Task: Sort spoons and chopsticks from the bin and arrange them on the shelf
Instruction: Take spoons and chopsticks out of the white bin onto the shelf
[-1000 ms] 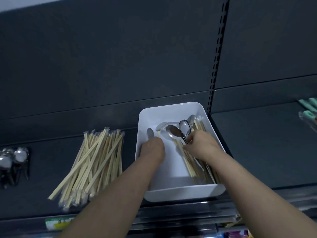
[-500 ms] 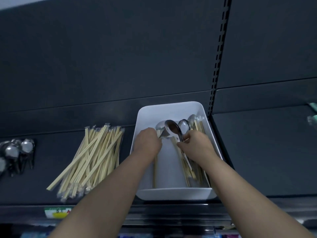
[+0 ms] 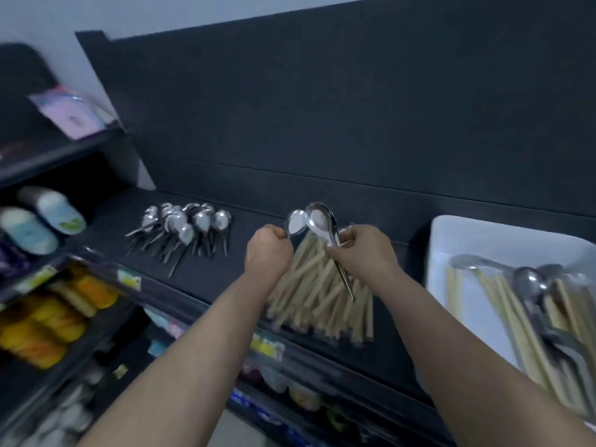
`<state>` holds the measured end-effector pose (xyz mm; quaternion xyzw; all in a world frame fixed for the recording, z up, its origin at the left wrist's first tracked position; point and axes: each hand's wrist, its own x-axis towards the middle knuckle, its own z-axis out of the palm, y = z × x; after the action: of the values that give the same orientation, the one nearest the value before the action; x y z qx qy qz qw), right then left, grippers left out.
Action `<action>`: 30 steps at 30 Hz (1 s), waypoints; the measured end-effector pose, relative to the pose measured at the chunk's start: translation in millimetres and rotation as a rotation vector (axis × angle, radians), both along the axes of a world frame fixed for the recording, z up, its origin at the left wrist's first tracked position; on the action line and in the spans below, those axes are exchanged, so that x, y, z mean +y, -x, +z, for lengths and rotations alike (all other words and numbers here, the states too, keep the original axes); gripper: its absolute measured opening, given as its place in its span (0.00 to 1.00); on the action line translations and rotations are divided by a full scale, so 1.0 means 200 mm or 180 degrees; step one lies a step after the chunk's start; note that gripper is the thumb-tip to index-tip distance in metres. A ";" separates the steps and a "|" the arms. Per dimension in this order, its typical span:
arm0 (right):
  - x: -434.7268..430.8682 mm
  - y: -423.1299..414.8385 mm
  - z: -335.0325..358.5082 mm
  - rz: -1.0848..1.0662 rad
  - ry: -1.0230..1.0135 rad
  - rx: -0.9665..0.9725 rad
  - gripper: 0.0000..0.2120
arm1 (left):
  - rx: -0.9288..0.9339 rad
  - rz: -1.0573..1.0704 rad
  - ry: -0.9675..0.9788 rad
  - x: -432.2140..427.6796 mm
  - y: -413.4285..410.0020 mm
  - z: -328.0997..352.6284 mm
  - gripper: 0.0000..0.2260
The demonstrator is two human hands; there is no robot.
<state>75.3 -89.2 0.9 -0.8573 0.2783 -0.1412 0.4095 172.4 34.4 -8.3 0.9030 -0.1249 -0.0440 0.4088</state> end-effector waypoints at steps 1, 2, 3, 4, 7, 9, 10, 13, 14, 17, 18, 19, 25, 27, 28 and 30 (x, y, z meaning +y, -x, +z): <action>0.08 -0.10 -0.03 0.0076 0.0032 0.0097 0.05 | 0.0035 0.0071 -0.0013 0.10 -0.08 -0.02 0.10; 0.16 -0.20 -0.06 0.0116 0.0053 0.0182 0.06 | 0.0062 0.0145 -0.0049 0.20 -0.17 -0.05 0.13; 0.23 -0.30 -0.09 0.0127 0.0066 0.0257 0.07 | 0.0088 0.0188 -0.0116 0.29 -0.27 -0.07 0.15; 0.30 -0.40 -0.12 0.0129 0.0063 0.0317 0.08 | 0.0092 0.0207 -0.0192 0.38 -0.36 -0.09 0.16; 0.47 -0.65 -0.20 0.0116 -0.0017 0.0478 0.09 | -0.0007 0.0237 -0.0360 0.62 -0.61 -0.13 0.16; 0.56 -0.81 -0.24 0.0073 -0.0069 0.0596 0.11 | -0.0017 0.0305 -0.0406 0.74 -0.77 -0.15 0.16; 0.59 -0.88 -0.25 0.0044 -0.0108 0.0616 0.12 | 0.0009 0.0325 -0.0424 0.79 -0.85 -0.16 0.17; 0.69 -1.09 -0.28 -0.0027 -0.0176 0.0713 0.10 | 0.0006 0.0184 -0.0504 0.87 -1.04 -0.22 0.18; 0.71 -1.15 -0.30 -0.0048 -0.0201 0.0749 0.10 | -0.0035 0.0136 -0.0527 0.88 -1.09 -0.24 0.18; 0.78 -1.33 -0.33 -0.0151 -0.0270 0.0771 0.09 | -0.0142 0.0036 -0.0640 0.91 -1.21 -0.31 0.17; 0.80 -1.38 -0.35 -0.0188 -0.0261 0.0740 0.10 | -0.0196 -0.0027 -0.0725 0.92 -1.24 -0.33 0.17; 0.81 -1.42 -0.35 -0.0223 -0.0270 0.0706 0.14 | -0.0258 -0.0124 -0.0828 0.92 -1.26 -0.36 0.16; 0.87 -1.52 -0.39 -0.0031 0.1131 0.1217 0.17 | -0.0402 -0.0605 -0.1372 0.93 -1.34 -0.45 0.15; 0.87 -1.53 -0.38 0.0078 0.1374 0.1313 0.20 | -0.0511 -0.0618 -0.1364 0.92 -1.35 -0.44 0.14; 0.86 -1.53 -0.37 0.0106 0.1440 0.1339 0.21 | -0.0566 -0.0605 -0.1316 0.91 -1.35 -0.43 0.13; 0.84 -1.50 -0.34 0.0102 0.1609 0.1256 0.19 | -0.0697 -0.0612 -0.1187 0.89 -1.35 -0.40 0.13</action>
<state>375.0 79.3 -66.8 -0.9470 0.2948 -0.0304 0.1240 442.1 212.0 -87.4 0.9462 -0.2436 -0.0067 0.2129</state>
